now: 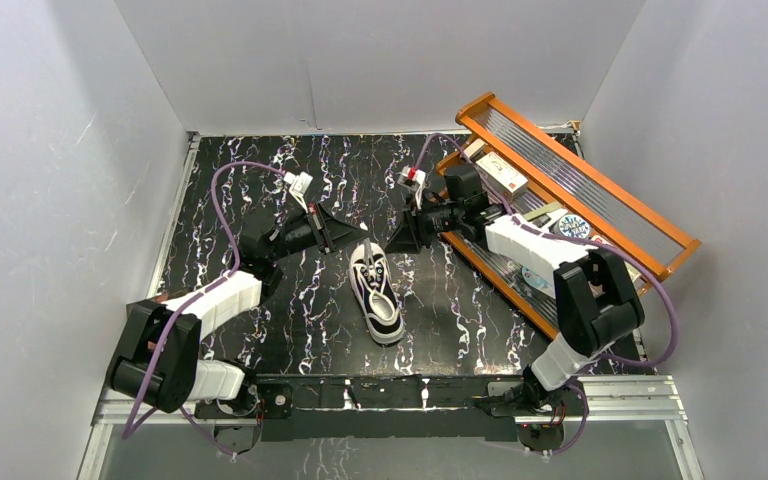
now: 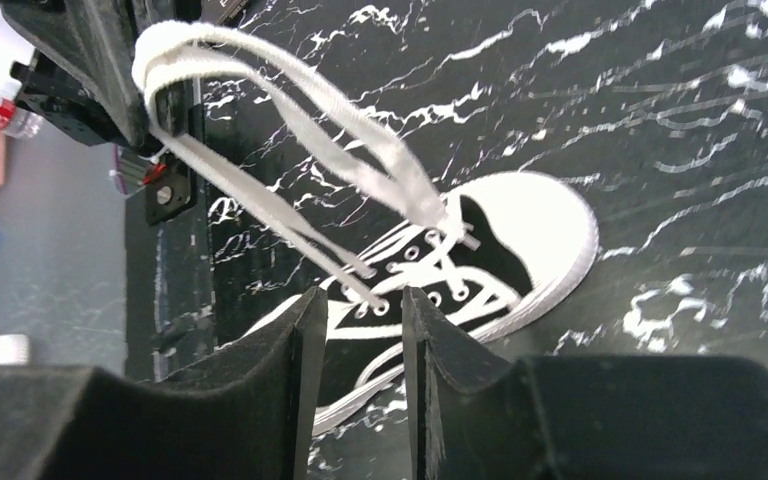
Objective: Tie the shoes
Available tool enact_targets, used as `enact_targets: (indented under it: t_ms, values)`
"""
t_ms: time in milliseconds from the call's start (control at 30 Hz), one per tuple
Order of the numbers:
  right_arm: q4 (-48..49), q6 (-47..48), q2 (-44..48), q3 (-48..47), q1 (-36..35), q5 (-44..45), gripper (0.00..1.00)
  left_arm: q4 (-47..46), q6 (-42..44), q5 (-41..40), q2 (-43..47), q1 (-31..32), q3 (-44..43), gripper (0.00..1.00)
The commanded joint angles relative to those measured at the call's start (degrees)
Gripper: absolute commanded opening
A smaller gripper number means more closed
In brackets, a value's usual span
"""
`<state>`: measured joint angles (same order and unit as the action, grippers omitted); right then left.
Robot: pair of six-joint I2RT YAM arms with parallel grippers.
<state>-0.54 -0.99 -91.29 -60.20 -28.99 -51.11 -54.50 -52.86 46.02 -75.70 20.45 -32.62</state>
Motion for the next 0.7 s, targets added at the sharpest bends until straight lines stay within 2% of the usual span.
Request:
enact_targets:
  t_ms: [0,133,367,533,667]
  values:
    - [6.91,7.81,-3.41,-3.6,-1.03,-3.11,0.4,-4.21,-1.75,1.74,-0.04,-0.3,-2.46,0.0]
    - [9.11,9.16,-7.08,-4.67,-2.2,-5.83,0.35,-4.21,-1.98,1.84,-0.37,-0.31,-2.77,0.0]
    - [11.46,9.09,-9.63,-5.78,-4.41,-8.72,0.32,-4.08,-2.56,2.03,-0.76,-0.32,-3.54,0.0]
    - [16.35,7.95,-9.65,-3.71,-4.84,-6.47,0.38,-4.18,-2.87,2.14,-0.7,-0.32,-3.83,0.0]
    - [16.39,7.94,-10.19,-4.22,-4.98,-6.25,0.44,-4.16,-3.03,2.19,-0.59,-0.32,-3.7,0.0]
